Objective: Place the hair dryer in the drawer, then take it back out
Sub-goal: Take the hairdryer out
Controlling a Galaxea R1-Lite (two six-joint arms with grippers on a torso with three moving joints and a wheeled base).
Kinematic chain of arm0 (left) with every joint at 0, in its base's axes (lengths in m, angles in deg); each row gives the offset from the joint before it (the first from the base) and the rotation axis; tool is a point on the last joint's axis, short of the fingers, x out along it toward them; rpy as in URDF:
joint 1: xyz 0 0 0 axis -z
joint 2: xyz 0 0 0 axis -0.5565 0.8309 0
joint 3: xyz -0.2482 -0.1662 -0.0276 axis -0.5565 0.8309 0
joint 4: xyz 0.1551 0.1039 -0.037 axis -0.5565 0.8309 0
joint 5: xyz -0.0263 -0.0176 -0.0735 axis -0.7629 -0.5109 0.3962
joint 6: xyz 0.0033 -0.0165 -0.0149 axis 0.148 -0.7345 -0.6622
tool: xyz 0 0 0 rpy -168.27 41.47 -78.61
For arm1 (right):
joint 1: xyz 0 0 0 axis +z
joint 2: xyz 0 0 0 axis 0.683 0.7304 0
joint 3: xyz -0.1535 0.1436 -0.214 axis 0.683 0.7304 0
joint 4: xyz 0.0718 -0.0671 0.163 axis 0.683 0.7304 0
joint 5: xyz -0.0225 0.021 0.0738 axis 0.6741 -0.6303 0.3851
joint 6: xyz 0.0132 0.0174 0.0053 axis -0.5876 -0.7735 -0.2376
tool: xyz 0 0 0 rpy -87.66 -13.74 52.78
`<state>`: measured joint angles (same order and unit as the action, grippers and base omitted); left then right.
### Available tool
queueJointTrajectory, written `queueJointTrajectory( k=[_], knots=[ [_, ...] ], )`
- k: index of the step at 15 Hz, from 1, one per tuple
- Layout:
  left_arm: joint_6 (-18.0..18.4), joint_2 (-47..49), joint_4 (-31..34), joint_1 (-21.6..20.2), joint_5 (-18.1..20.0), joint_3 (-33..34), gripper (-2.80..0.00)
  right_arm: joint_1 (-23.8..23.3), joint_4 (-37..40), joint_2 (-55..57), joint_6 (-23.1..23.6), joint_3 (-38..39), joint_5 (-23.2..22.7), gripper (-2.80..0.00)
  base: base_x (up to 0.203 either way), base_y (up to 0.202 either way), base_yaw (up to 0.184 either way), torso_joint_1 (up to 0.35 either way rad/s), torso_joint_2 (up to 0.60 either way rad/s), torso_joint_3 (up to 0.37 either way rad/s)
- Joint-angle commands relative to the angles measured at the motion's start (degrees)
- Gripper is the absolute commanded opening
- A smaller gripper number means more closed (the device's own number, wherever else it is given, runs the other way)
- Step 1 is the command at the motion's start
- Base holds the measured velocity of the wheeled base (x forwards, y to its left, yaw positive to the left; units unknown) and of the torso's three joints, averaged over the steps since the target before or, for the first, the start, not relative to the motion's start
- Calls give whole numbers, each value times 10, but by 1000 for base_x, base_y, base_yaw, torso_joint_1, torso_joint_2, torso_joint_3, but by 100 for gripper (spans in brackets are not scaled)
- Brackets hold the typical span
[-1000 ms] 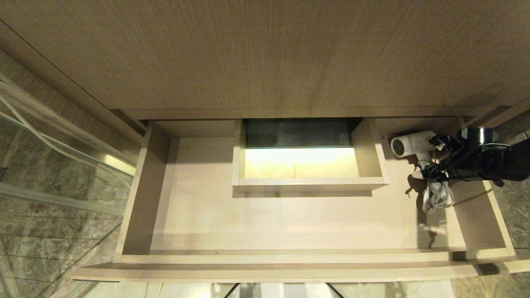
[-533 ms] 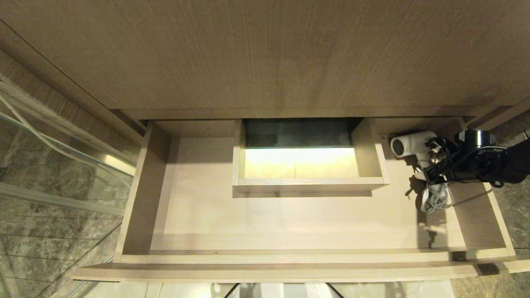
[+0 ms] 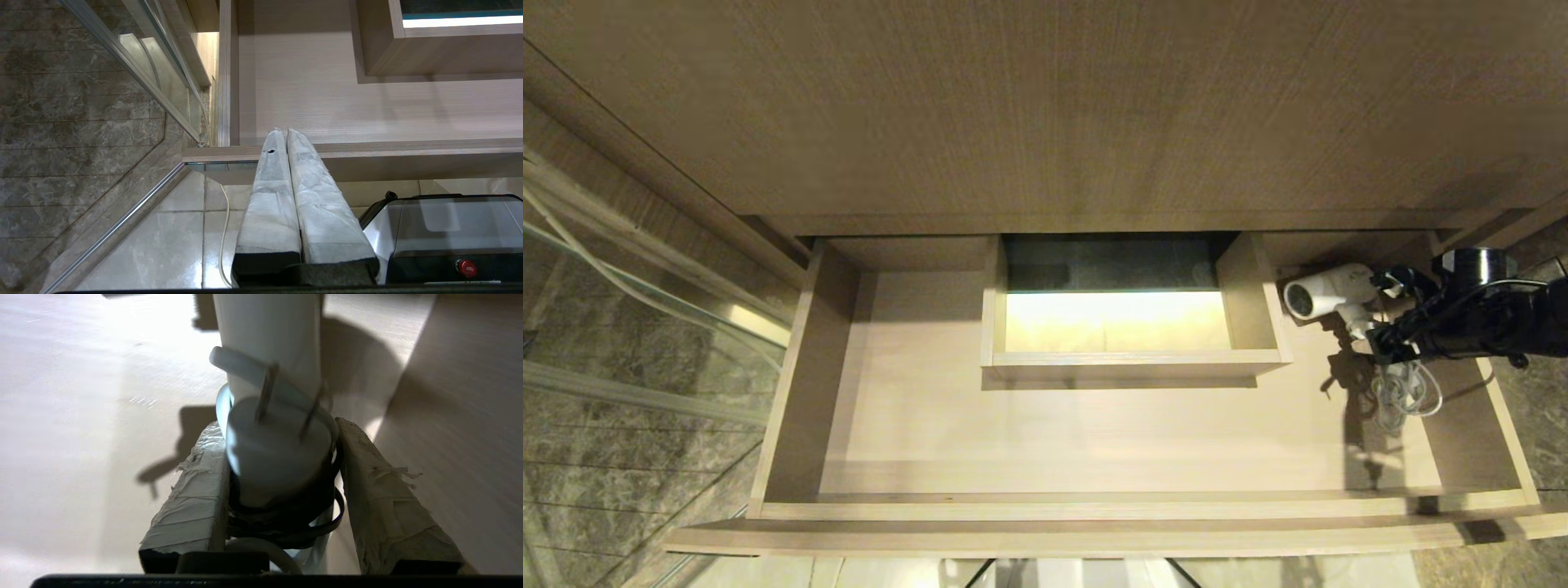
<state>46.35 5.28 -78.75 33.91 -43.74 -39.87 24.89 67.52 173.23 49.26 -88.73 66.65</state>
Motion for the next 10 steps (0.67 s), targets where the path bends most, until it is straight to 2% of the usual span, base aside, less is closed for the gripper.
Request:
queueJointTrajectory(
  k=[1,10],
  knots=[
    [0,0,0,1,0,1,-280,0,-1,-50,2,28,-2,-280,0,0,0,0,0,0],
    [0,0,0,0,0,1,-280,-6,-2,-222,5,171,-3,-280,0,0,0,0,0,0]
  ],
)
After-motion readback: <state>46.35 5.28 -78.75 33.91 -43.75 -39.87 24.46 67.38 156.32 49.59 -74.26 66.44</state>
